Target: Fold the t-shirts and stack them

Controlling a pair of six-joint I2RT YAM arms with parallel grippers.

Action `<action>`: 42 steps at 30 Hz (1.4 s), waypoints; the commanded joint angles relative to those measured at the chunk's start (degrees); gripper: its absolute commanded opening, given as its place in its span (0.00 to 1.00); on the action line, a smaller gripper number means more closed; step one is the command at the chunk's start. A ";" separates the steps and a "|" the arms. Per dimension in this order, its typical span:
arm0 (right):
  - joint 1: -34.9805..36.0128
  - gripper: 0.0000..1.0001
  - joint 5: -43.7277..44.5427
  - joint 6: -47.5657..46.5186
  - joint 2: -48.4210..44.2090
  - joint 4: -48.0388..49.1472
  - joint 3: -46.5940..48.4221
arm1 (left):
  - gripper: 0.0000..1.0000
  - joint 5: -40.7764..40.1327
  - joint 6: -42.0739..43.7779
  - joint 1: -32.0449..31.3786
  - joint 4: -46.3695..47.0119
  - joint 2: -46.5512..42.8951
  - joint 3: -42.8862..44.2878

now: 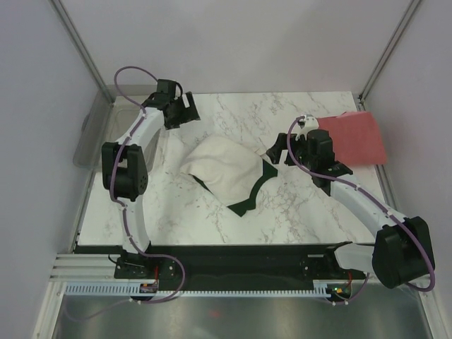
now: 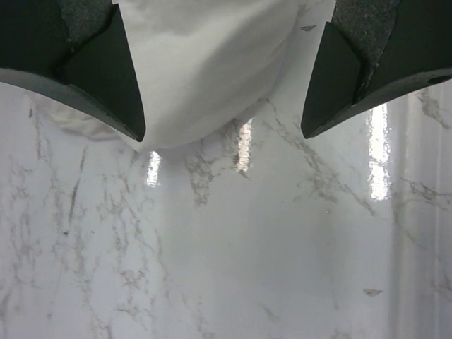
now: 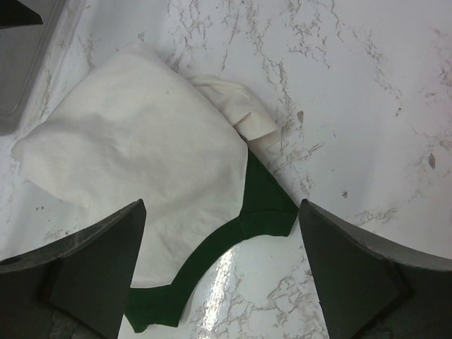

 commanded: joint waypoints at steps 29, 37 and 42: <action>-0.16 0.82 32.45 13.02 -18.77 -20.85 -6.25 | 0.96 -6.73 6.73 -39.60 9.52 -25.46 -29.09; -0.77 0.79 40.75 16.38 -25.91 -26.92 -5.37 | 0.96 -9.63 6.29 -47.24 2.68 -8.79 -14.61; -0.77 0.79 39.87 15.50 -26.08 -28.07 -4.23 | 0.92 -11.21 6.21 -47.43 -2.61 1.16 -4.58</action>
